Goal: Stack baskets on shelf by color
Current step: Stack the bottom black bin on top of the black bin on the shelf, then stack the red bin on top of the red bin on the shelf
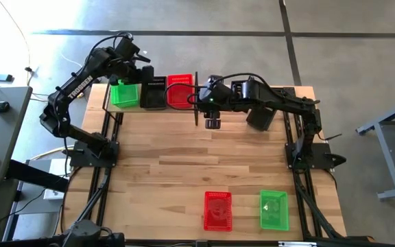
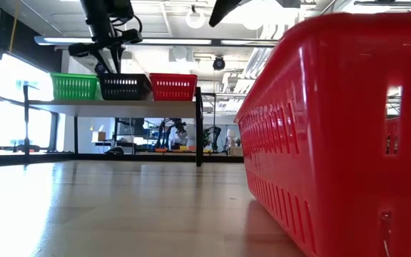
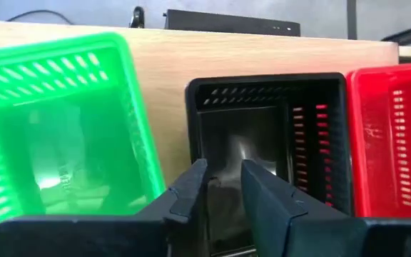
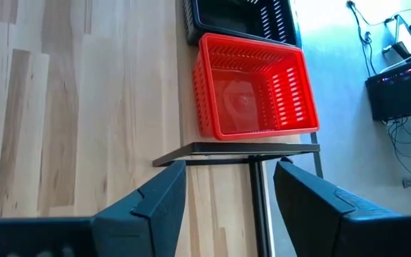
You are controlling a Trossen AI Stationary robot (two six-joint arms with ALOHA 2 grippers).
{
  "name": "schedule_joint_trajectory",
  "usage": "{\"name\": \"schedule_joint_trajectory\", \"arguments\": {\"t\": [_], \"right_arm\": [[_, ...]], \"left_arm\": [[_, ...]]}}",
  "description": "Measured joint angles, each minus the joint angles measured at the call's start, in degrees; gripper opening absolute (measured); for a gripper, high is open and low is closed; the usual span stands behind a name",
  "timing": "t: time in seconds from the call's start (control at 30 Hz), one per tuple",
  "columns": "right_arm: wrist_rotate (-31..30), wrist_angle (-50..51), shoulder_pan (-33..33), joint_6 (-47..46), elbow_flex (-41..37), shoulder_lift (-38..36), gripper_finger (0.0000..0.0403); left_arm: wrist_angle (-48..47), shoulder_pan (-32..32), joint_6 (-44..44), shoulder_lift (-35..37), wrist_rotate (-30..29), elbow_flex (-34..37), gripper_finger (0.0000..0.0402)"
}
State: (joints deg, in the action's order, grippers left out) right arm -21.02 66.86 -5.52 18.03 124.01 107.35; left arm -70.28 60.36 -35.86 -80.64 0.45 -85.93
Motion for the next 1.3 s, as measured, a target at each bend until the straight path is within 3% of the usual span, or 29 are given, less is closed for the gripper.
{"name": "schedule_joint_trajectory", "arguments": {"t": [0.27,0.6,0.9,1.3], "right_arm": [[0.5,1.5,0.4,-4.6,0.0,0.0,0.0197],[15.8,7.8,4.1,-21.6,0.1,-0.1,0.0197],[21.9,7.9,13.5,-36.0,0.1,0.9,0.0197],[25.8,7.5,27.3,-43.9,0.0,6.8,0.0197]], "left_arm": [[0.3,0.0,6.3,0.0,0.2,-3.9,0.0096],[-1.2,-7.8,17.1,2.3,6.1,-10.9,0.0087],[-5.8,-19.0,24.0,6.0,8.1,-10.9,0.0087],[-9.3,-27.2,26.1,6.9,8.1,-10.9,0.0087]]}}
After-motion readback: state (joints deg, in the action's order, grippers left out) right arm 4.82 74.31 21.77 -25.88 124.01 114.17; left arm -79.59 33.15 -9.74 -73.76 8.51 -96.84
